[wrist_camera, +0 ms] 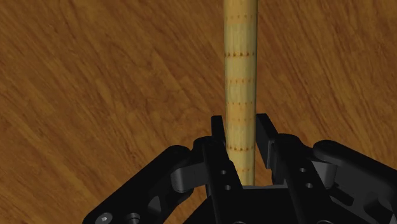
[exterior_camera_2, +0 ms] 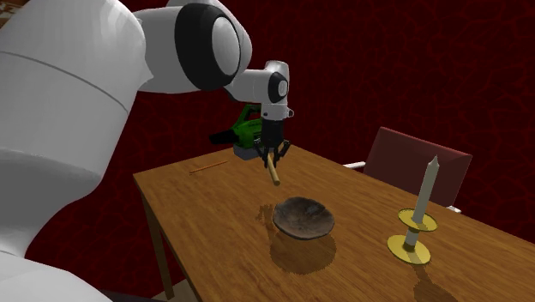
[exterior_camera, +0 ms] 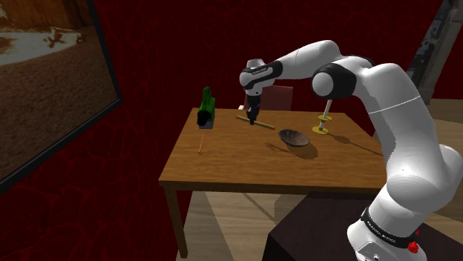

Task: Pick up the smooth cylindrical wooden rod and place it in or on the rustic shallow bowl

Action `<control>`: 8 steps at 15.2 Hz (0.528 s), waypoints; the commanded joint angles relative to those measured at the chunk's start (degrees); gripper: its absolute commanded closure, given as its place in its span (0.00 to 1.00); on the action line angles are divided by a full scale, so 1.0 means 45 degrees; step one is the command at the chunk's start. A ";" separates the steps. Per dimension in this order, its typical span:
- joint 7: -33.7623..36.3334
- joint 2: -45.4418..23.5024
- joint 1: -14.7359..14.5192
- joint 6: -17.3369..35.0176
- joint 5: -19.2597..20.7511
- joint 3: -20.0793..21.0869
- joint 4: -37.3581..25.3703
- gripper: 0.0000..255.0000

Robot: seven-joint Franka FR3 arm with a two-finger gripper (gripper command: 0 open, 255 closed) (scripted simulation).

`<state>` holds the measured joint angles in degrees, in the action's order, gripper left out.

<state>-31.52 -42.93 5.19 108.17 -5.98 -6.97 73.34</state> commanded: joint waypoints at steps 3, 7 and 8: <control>0.0045 0.0265 -0.0021 -0.0487 0.0032 -0.0015 -0.0222 1.00; 0.0065 0.0426 -0.0017 -0.0898 0.0053 -0.0028 -0.0473 1.00; -0.0107 0.0944 0.0046 -0.0556 0.0079 -0.0086 0.0393 1.00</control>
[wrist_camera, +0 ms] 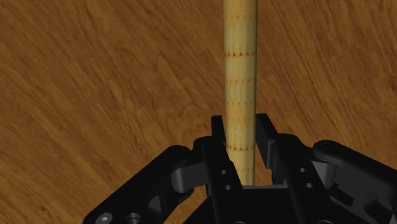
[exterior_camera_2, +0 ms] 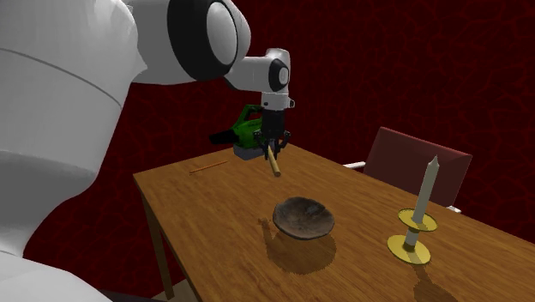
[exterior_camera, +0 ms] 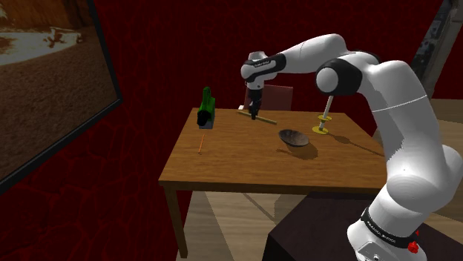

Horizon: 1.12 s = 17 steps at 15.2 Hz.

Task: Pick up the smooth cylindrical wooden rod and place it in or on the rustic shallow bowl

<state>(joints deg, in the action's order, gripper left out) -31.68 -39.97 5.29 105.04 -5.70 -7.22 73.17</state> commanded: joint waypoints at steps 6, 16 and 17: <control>-0.1112 0.2822 0.0490 0.1664 0.0209 -0.0423 0.4512 1.00; -0.3049 0.6060 0.1560 0.3197 0.0800 -0.1373 0.9260 1.00; -0.3064 0.5970 0.1567 0.3348 0.0774 -0.1365 0.9324 1.00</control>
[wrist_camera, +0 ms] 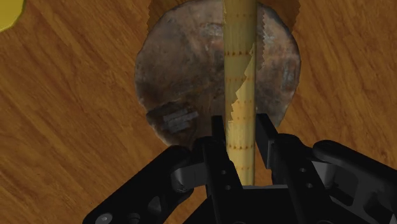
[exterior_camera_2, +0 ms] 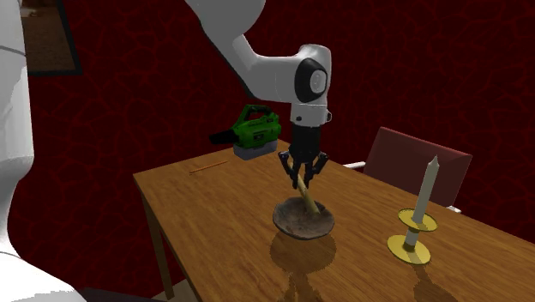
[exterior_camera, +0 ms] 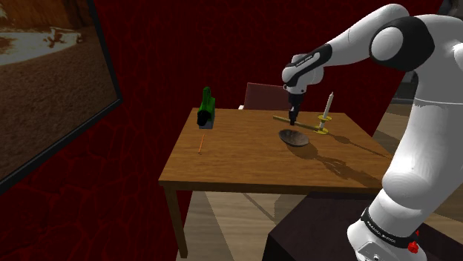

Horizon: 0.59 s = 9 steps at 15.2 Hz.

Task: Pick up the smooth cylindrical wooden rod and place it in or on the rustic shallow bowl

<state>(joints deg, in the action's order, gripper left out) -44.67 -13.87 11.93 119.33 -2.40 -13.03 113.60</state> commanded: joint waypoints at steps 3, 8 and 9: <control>-0.0226 -0.0114 0.0112 0.0623 -0.0040 -0.0052 0.0513 1.00; -0.0316 -0.0630 0.0154 0.1361 -0.0191 -0.0001 0.0747 1.00; -0.0336 -0.0740 0.0163 0.1506 -0.0224 0.0011 0.0786 1.00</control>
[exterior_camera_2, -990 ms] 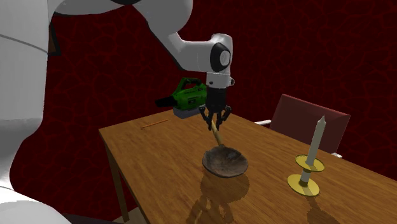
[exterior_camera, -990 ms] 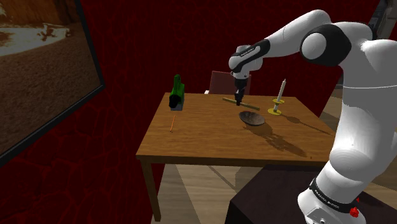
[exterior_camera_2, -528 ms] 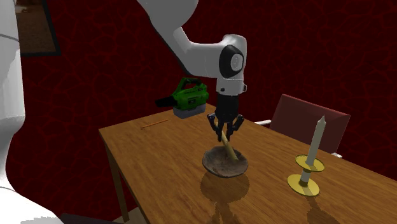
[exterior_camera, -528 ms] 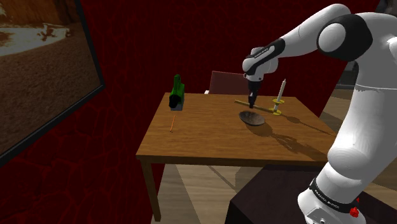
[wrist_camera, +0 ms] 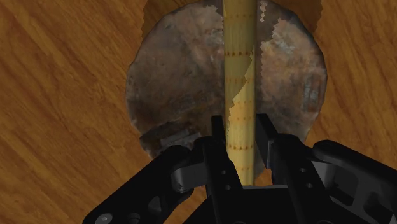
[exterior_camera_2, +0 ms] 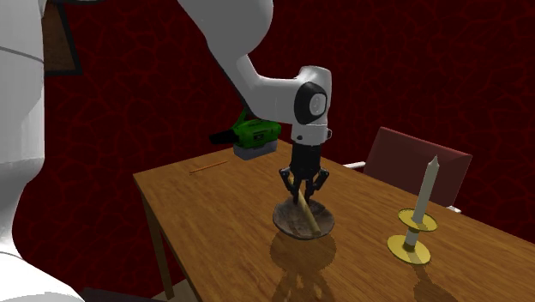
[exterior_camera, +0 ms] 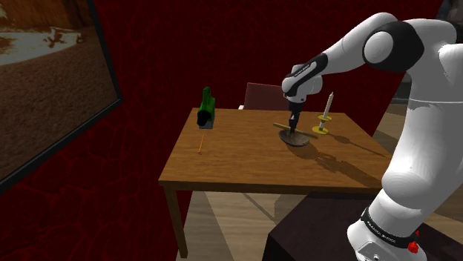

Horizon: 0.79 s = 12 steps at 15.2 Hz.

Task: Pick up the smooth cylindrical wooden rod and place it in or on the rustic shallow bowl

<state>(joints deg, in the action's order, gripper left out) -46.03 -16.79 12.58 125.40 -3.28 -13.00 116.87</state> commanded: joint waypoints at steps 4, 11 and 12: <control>-0.0114 -0.0550 0.0060 0.0730 -0.0163 0.0059 0.0186 1.00; -0.0126 -0.0617 0.0067 0.0810 -0.0183 0.0068 0.0200 1.00; -0.0126 -0.0617 0.0067 0.0810 -0.0183 0.0068 0.0200 1.00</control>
<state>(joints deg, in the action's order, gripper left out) -46.60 -19.56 12.88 129.04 -4.11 -12.69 117.77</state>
